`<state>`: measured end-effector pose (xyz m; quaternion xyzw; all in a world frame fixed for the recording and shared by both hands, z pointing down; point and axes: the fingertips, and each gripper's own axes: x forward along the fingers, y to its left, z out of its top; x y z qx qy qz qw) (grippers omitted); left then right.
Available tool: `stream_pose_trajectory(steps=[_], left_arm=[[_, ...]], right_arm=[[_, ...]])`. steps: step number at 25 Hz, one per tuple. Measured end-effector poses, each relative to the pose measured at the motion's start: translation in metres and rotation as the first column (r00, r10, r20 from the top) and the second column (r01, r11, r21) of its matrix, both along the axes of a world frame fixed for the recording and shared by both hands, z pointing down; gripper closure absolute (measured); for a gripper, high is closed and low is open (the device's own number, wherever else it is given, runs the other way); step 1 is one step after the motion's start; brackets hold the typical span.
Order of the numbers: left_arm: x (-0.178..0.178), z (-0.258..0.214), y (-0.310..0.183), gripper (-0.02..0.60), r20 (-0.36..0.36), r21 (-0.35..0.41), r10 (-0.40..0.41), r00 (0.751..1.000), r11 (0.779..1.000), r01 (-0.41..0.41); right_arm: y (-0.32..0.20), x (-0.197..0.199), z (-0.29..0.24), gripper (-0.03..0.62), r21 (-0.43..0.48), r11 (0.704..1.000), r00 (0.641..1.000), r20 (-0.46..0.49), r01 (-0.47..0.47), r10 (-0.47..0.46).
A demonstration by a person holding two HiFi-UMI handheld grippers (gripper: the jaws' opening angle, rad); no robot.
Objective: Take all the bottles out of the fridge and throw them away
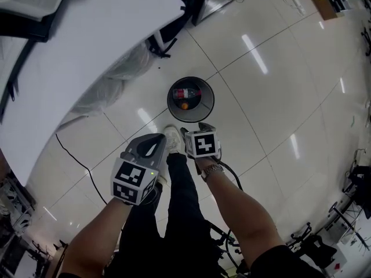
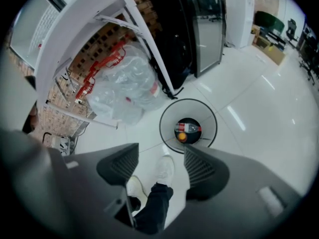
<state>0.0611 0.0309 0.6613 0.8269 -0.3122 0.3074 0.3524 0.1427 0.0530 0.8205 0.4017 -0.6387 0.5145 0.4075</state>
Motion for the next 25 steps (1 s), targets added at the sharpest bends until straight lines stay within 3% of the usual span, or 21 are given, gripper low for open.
stream_pose_trajectory(steps=[10,18,25], left_arm=[[-0.011,-0.032,-0.002,0.577,-0.003,0.039,-0.053,0.999,0.998,0.053],[-0.029,-0.077,-0.001,0.578,-0.003,0.085,-0.119,0.993,0.989,0.119],[-0.064,-0.127,-0.004,0.577,-0.002,0.167,-0.239,0.971,0.957,0.236]], right_arm=[[-0.008,-0.012,-0.037,0.307,0.055,0.996,0.998,0.003,0.068,-0.068],[-0.026,-0.038,-0.101,0.307,0.148,0.980,0.989,0.040,0.132,-0.139],[-0.055,-0.089,-0.188,0.307,0.314,0.923,0.954,0.126,0.222,-0.272]])
